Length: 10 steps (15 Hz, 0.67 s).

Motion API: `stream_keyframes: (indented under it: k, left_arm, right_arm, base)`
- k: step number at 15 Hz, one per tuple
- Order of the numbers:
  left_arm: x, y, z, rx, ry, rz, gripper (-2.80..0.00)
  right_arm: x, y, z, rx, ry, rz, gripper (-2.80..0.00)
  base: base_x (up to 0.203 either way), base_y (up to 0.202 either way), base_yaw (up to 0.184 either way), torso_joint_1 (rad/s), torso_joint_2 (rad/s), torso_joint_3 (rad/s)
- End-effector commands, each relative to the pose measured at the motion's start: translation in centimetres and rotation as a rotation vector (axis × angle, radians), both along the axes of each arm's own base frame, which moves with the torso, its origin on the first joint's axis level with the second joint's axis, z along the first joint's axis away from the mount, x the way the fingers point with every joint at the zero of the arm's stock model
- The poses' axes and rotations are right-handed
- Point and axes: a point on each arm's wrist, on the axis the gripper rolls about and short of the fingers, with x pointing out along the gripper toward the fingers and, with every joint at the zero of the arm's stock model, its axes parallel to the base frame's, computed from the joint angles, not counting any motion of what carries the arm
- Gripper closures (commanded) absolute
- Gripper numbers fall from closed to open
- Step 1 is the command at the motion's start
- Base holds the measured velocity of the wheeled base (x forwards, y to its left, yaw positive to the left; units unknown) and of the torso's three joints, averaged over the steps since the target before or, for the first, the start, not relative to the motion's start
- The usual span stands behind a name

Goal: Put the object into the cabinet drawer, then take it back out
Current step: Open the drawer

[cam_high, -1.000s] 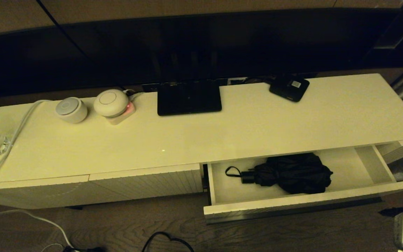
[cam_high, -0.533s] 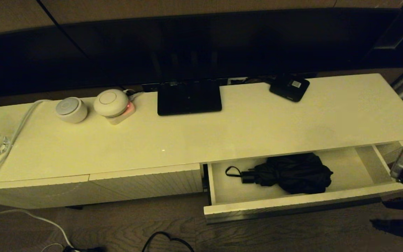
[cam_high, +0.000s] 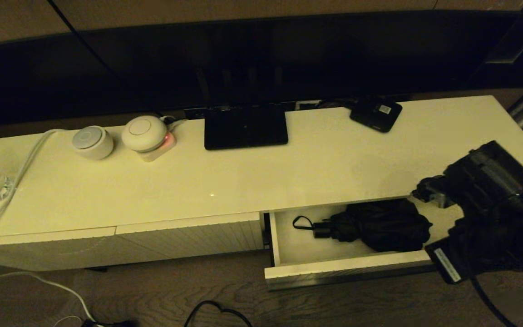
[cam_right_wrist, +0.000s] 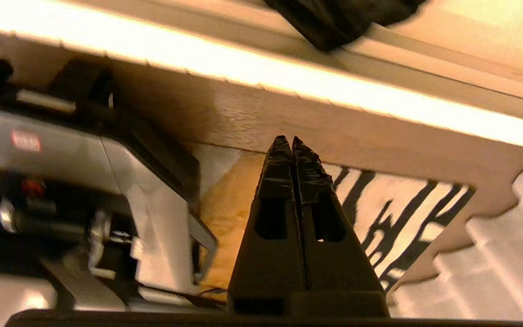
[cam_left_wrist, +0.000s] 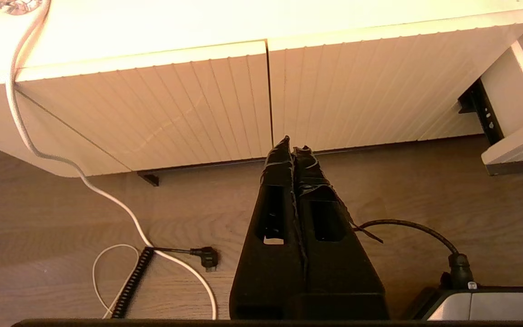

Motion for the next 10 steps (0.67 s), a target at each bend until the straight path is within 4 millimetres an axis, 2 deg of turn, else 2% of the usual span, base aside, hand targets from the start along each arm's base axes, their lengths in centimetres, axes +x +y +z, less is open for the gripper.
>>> stream_keyframes:
  k: [1, 6, 10]
  left_arm:
    - [0.0, 0.0, -0.1, 0.000, 0.003, 0.001, 0.00]
    - [0.0, 0.0, -0.1, 0.000, 0.003, 0.001, 0.00]
    - [0.0, 0.0, -0.1, 0.000, 0.003, 0.001, 0.00]
  right_arm:
    - [2.6, 2.1, -2.4, -0.024, 0.073, -0.028, 0.00]
    - [5.4, 3.0, -2.4, 0.045, 0.033, -0.122, 0.00]
    - [7.1, 2.3, -2.1, 0.067, 0.006, -0.172, 0.00]
  base:
    - [0.000, 0.000, 0.000, 0.000, 0.00, 0.000]
    - [0.000, 0.000, 0.000, 0.000, 0.00, 0.000]
    - [0.000, 0.000, 0.000, 0.000, 0.00, 0.000]
